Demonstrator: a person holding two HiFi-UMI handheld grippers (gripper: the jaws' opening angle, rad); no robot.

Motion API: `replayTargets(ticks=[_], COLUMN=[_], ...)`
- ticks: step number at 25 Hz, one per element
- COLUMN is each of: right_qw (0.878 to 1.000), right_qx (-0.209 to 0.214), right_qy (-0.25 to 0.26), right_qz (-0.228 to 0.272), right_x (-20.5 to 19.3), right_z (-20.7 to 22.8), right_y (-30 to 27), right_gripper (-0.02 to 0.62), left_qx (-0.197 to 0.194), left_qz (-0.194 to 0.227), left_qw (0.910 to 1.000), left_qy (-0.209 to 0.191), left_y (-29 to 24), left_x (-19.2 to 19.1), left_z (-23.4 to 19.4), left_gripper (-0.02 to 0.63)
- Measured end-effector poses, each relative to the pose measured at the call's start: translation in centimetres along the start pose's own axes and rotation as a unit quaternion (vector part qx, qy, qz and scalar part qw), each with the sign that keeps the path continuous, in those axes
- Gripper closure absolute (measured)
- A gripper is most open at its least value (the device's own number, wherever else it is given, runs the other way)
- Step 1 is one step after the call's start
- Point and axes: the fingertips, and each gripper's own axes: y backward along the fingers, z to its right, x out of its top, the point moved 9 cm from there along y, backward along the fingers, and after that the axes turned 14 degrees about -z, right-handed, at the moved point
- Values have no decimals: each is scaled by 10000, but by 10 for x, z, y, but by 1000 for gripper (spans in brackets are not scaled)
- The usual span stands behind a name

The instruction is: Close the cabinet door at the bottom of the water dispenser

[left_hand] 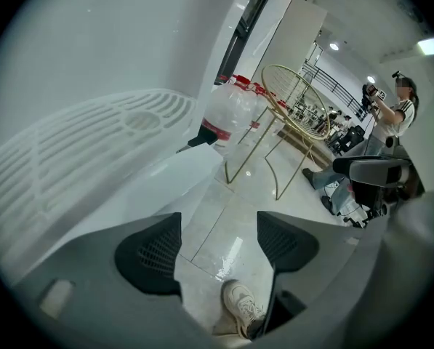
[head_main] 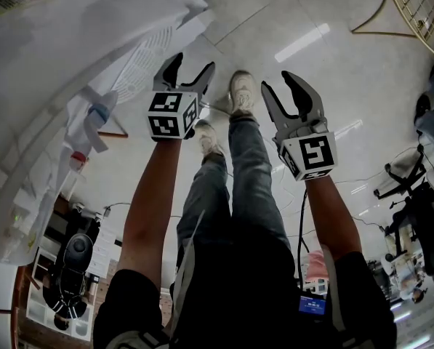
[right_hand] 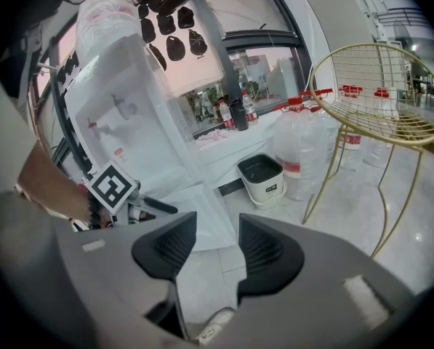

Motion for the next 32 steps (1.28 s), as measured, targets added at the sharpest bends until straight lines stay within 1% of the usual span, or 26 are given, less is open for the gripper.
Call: replayTargets(ticks=[11, 13, 21, 24, 26, 28, 32], right_qw=[10000, 10000, 10000, 9999, 9999, 9999, 9999], right_qx=[-28, -33, -80, -82, -72, -59, -59], right_qy=[-21, -15, -23, -49, -67, -87, -127], right_qz=[65, 76, 37, 41, 43, 40, 32], right_x=[10, 11, 8, 8, 7, 7, 6], right_z=[6, 7, 16, 18, 20, 20, 21], right_y=[3, 5, 10, 9, 8, 7, 6], right_gripper=[413, 413, 413, 414, 414, 414, 414], left_qx=[57, 62, 66, 74, 78, 77, 89], left_qz=[79, 107, 172, 163, 146, 142, 91], left_qw=[9999, 9998, 9998, 9998, 9998, 9998, 9997], left_qy=[-115, -131, -86, -93, -95, -98, -206], left_y=[-8, -11, -17, -21, -25, -27, -31], left_x=[13, 17, 29, 33, 37, 41, 47], left_z=[8, 9, 13, 13, 14, 15, 19], left_gripper=[258, 246, 236, 236, 221, 219, 213])
